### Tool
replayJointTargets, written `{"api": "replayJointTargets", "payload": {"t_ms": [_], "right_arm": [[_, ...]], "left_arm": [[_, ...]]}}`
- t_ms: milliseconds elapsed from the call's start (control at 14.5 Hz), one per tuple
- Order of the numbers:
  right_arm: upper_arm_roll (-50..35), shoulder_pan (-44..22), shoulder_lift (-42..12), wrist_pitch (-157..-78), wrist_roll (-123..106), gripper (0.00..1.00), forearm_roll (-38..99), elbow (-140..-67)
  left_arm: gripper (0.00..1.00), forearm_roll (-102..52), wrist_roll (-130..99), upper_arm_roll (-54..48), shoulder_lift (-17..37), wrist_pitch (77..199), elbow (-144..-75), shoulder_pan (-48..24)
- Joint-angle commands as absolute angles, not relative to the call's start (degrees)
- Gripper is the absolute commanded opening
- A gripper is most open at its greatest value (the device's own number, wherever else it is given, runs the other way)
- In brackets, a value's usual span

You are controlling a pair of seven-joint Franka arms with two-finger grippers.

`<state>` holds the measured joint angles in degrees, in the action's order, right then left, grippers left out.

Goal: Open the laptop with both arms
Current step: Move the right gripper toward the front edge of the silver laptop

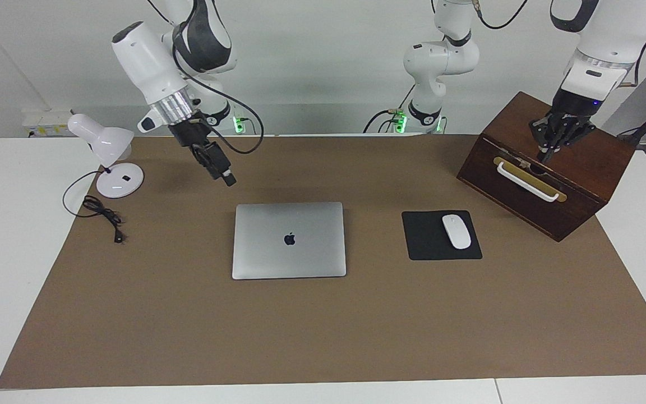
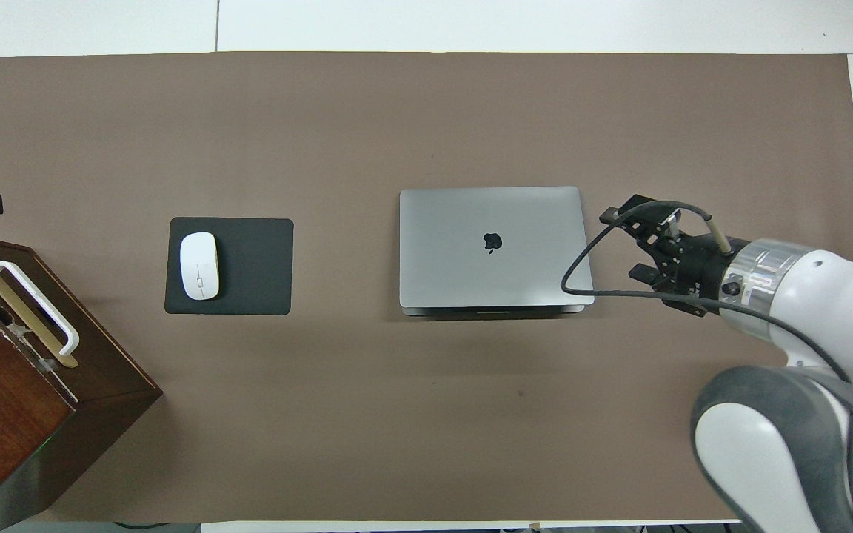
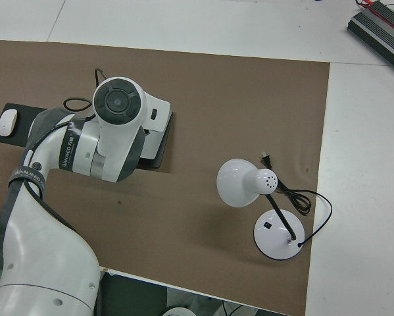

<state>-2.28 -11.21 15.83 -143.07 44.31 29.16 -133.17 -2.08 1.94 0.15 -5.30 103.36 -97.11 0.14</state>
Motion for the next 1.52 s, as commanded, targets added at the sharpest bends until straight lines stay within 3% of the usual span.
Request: {"api": "replayJointTargets", "payload": {"t_ms": [0, 553, 829, 1175, 1451], "right_arm": [[-2.20, -14.75, 18.19, -150.44, 47.45, 0.97, 30.85, -139.73], [-2.29, -21.61, 17.06, -162.58, 47.81, 0.97, 37.79, -148.09], [-2.29, -25.30, 12.85, -168.03, 47.81, 0.97, 42.35, -148.88], [-2.29, -28.82, 6.60, -173.66, 47.46, 0.97, 45.96, -148.71], [-2.29, -29.62, 4.40, -174.55, 47.11, 0.97, 46.32, -148.36]], "left_arm": [[0.00, -4.29, 2.11, 0.26, -7.46, 108.62, -102.72, -2.02], [0.00, -7.03, 2.29, 0.26, -17.48, 134.44, -126.35, -12.38], [0.00, -7.12, 2.29, 0.26, -21.97, 147.71, -138.40, -18.35], [0.00, -7.12, 2.11, 0.26, -21.45, 160.03, -145.89, -24.77], [0.00, -7.03, 2.37, 0.35, -17.50, 171.01, -150.02, -30.31]]}}
